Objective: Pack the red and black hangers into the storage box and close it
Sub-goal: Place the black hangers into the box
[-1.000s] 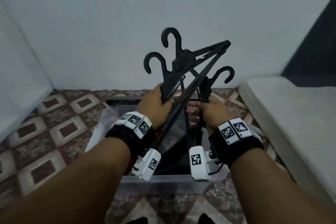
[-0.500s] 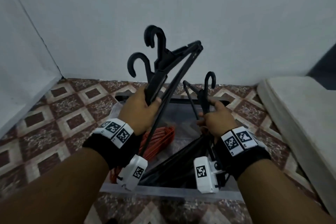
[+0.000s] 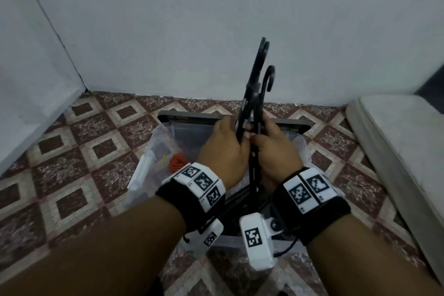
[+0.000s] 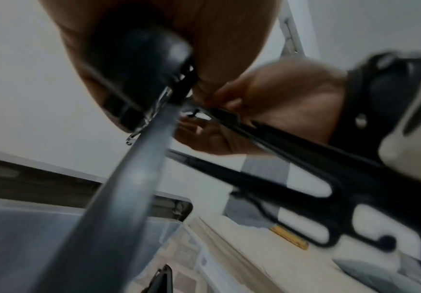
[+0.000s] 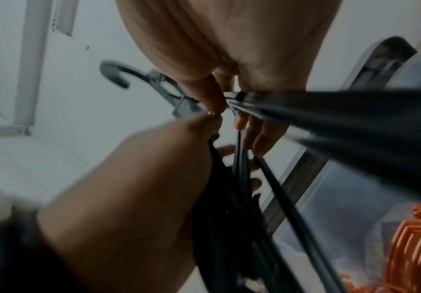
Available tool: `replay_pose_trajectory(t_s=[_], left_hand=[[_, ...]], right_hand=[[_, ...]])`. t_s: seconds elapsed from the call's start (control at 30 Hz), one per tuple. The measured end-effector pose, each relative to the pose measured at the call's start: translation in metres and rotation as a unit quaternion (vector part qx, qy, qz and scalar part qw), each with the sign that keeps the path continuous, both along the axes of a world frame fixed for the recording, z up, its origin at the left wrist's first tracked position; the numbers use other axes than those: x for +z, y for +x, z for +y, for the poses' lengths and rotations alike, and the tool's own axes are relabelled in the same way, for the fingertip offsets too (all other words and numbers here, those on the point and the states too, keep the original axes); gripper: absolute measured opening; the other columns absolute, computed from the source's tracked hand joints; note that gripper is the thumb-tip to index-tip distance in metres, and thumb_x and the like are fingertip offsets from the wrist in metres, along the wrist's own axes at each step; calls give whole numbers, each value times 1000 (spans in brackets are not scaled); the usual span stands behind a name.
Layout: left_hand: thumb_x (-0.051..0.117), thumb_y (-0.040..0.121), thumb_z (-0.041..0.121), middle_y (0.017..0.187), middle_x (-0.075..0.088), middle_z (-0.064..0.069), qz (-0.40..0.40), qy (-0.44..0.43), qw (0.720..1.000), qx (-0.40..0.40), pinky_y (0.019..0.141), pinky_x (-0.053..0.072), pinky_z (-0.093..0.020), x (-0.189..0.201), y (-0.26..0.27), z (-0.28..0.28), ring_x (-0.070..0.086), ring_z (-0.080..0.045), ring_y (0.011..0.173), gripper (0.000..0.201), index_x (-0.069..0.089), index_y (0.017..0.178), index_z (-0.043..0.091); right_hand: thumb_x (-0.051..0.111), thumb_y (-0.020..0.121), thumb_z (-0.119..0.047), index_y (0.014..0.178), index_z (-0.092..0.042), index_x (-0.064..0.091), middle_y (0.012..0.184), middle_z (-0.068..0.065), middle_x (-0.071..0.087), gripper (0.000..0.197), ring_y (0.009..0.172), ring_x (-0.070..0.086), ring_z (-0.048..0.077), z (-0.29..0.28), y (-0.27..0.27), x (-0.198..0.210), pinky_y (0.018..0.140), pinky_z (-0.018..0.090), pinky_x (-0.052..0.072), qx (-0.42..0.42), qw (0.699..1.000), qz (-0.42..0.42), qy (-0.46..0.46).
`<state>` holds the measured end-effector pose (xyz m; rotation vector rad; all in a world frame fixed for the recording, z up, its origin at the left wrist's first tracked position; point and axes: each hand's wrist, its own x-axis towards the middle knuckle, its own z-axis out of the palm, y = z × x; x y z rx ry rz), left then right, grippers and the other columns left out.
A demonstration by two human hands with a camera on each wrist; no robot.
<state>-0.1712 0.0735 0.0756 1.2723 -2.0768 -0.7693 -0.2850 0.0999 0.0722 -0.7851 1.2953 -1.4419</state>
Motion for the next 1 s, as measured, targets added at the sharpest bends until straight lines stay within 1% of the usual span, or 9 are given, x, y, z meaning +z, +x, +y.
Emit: replay_pose_trajectory(t_s=[0.2, 0.33, 0.43, 0.5, 0.6, 0.67, 0.8, 0.9, 1.0], left_hand=[[48, 96, 38, 135, 43, 1, -23, 20, 988, -149, 101, 45, -47, -5, 4, 5, 51, -25, 121, 39, 41, 133, 28], [50, 97, 38, 159, 23, 4, -84, 31, 971, -223, 112, 36, -41, -9, 6, 3, 40, -24, 138, 59, 25, 150, 32], [51, 96, 48, 164, 3, 8, -179, 15, 946, -269, 119, 25, -35, -14, 10, 2, 25, -19, 146, 73, 14, 156, 27], [51, 96, 49, 164, 10, 8, -194, 4, 937, -289, 118, 24, -29, -10, 15, -2, 26, -13, 145, 69, 24, 155, 26], [52, 96, 45, 130, 60, 5, -146, -53, 958, -241, 101, 46, -32, 1, 25, -15, 57, -9, 115, 34, 67, 120, 26], [53, 95, 44, 99, 65, 8, -91, -91, 983, -128, 82, 52, -35, 6, 31, -26, 60, -7, 88, 24, 68, 100, 26], [63, 88, 46, 106, 57, 12, 72, -95, 992, 34, 74, 47, -24, 12, 41, -46, 56, -1, 79, 35, 53, 118, 31], [61, 87, 53, 120, 51, 14, 43, -47, 998, 5, 77, 49, -27, 13, 46, -51, 60, -3, 80, 58, 38, 138, 39], [61, 89, 48, 102, 59, 23, 4, -72, 997, -14, 72, 48, -18, 11, 51, -51, 57, 7, 77, 34, 54, 123, 44]], right_hand=[[51, 93, -4, 130, -8, 54, 118, 21, 67, 38, 111, 65, 36, 9, -5, -1, 94, 49, 54, 18, 999, -50, 6], [66, 89, -9, 105, -23, 65, 108, 13, 72, 22, 102, 69, 31, 12, -12, -11, 93, 52, 54, -37, 997, 53, 43], [73, 82, -14, 128, -6, 58, 117, 20, 68, 49, 100, 69, 33, 9, -24, -22, 93, 51, 54, -64, 992, 51, 98], [73, 82, -16, 137, -2, 50, 122, 22, 64, 62, 103, 67, 34, 7, -28, -25, 94, 50, 54, -56, 990, 67, 111], [73, 67, -31, 143, -12, 44, 128, 24, 61, 84, 113, 61, 42, 9, -30, -24, 98, 58, 48, -26, 981, 142, 132], [71, 68, -31, 143, -20, 43, 122, 25, 63, 80, 107, 64, 44, 14, -30, -18, 95, 59, 50, 11, 965, 222, 137], [66, 86, -23, 123, -40, 52, 118, 8, 64, 43, 91, 67, 31, 21, -32, -12, 87, 49, 54, 127, 904, 381, 146], [63, 88, -20, 135, -37, 50, 101, 3, 70, 52, 84, 66, 19, 25, -32, -13, 85, 38, 55, 172, 887, 403, 147], [63, 88, -22, 122, -60, 41, 105, -9, 67, 55, 85, 67, 10, 27, -34, -8, 83, 30, 55, 217, 866, 432, 127]])
